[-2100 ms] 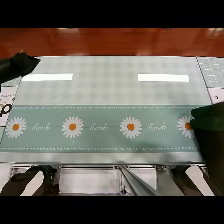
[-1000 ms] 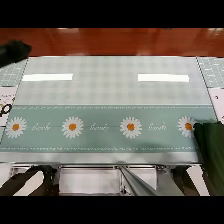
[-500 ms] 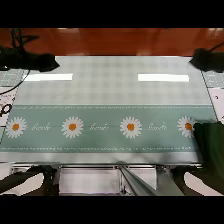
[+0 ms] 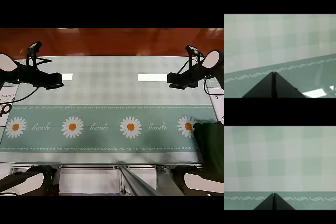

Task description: Fold the shirts.

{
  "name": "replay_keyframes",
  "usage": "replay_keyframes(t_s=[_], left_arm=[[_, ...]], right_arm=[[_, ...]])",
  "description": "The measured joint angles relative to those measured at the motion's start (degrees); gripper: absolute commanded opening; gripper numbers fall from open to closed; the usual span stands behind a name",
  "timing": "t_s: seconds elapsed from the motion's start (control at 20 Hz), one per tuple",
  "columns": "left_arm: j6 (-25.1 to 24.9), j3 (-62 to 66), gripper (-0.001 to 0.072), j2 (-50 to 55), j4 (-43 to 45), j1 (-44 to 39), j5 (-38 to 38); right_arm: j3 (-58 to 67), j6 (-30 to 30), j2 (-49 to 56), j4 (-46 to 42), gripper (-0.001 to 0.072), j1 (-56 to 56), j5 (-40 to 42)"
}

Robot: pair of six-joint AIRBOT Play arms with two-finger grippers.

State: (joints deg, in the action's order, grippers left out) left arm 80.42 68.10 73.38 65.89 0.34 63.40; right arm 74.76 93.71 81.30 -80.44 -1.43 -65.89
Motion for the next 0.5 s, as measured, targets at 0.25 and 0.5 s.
replay_keyframes(t_s=[0.25,0.5], left_arm=[[0.20,-0.31,0.0016,0.02,0.11,0.02,0.07],[0.20,-0.35,0.0016,0.02,0.13,0.02,0.09]], right_arm=[[0.02,0.11,0.46,-0.76,0.0027,0.04,0.04],[0.04,0.20,0.55,-0.85,0.0026,0.04,0.09]])
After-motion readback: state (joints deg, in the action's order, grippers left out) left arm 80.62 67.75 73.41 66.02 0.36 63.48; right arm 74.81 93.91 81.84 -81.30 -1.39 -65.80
